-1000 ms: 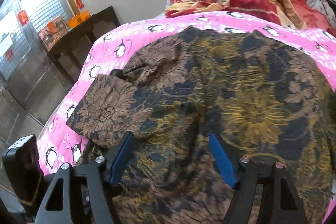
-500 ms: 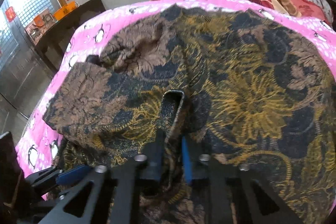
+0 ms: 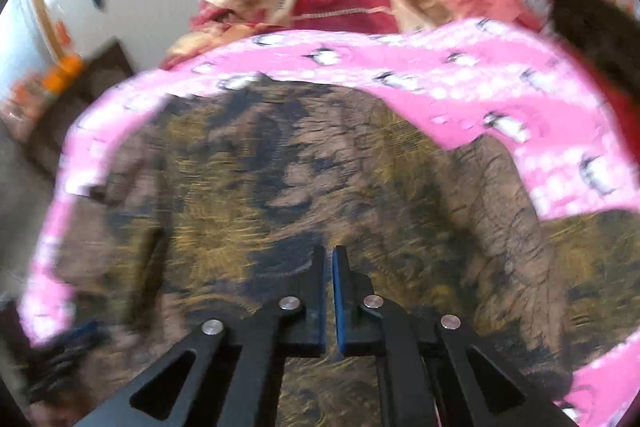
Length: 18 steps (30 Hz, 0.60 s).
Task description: Fold small clothes
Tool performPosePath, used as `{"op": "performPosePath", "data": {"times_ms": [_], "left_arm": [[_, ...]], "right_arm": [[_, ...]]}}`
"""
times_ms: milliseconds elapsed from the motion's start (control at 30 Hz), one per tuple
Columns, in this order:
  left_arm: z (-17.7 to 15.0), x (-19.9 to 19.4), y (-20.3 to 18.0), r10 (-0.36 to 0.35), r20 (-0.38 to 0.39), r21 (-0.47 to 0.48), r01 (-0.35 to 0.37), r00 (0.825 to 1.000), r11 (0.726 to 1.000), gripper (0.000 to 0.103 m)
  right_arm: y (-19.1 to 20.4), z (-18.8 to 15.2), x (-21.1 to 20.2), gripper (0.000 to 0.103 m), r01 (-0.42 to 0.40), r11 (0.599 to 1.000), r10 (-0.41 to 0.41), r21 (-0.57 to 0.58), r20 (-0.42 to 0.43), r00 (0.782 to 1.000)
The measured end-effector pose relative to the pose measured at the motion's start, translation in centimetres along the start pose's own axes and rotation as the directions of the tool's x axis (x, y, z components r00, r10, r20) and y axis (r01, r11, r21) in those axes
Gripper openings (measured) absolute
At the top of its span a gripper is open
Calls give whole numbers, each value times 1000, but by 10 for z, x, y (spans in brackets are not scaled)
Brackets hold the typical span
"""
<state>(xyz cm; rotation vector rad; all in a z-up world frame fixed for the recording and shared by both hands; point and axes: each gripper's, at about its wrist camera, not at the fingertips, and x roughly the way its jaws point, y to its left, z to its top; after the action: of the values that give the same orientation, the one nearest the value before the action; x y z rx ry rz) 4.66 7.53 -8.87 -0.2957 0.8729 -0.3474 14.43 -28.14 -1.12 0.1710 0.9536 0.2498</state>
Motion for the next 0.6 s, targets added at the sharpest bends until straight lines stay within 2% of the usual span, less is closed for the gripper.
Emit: {"op": "performPosePath", "data": {"times_ms": [33, 100, 133, 167, 200, 233, 300, 367, 500, 567, 600], "left_arm": [[0, 0, 0, 1, -1, 2, -1, 1000, 1000, 31], [0, 1, 0, 2, -3, 2, -2, 1000, 1000, 31], [0, 0, 0, 1, -2, 1, -1, 1000, 1000, 31], [0, 0, 0, -2, -3, 0, 2, 1000, 1000, 31], [0, 1, 0, -4, -2, -3, 4, 1000, 1000, 31], [1, 1, 1, -5, -2, -4, 5, 1000, 1000, 31], [0, 1, 1, -7, -2, -4, 7, 1000, 1000, 31], [0, 1, 1, -10, -1, -6, 10, 1000, 1000, 31], [1, 1, 3, -18, 1, -13, 18, 1000, 1000, 31], [1, 1, 3, -21, 1, -16, 21, 1000, 1000, 31], [1, 1, 4, -22, 1, -17, 22, 1000, 1000, 31]], "right_arm": [[7, -2, -5, 4, -81, 997, 81, 5, 8, 997], [37, -8, -12, 8, -175, 984, 177, -42, 41, 983], [53, -12, -11, 28, -211, 976, 214, -54, 45, 976], [71, -17, -8, 59, -244, 968, 247, -58, 42, 968], [85, -21, -4, 67, -260, 963, 264, -68, 52, 963], [96, -24, 0, 68, -258, 962, 264, -89, 65, 962], [120, -29, 17, 67, -238, 961, 245, -139, 41, 969], [130, -34, 40, 49, -251, 961, 250, -117, -26, 968], [131, -44, 68, 45, -179, 981, 173, -70, -85, 981], [126, -46, 77, 24, -189, 981, 184, -49, -83, 979], [128, -46, 77, 20, -199, 978, 195, -57, -65, 979]]}}
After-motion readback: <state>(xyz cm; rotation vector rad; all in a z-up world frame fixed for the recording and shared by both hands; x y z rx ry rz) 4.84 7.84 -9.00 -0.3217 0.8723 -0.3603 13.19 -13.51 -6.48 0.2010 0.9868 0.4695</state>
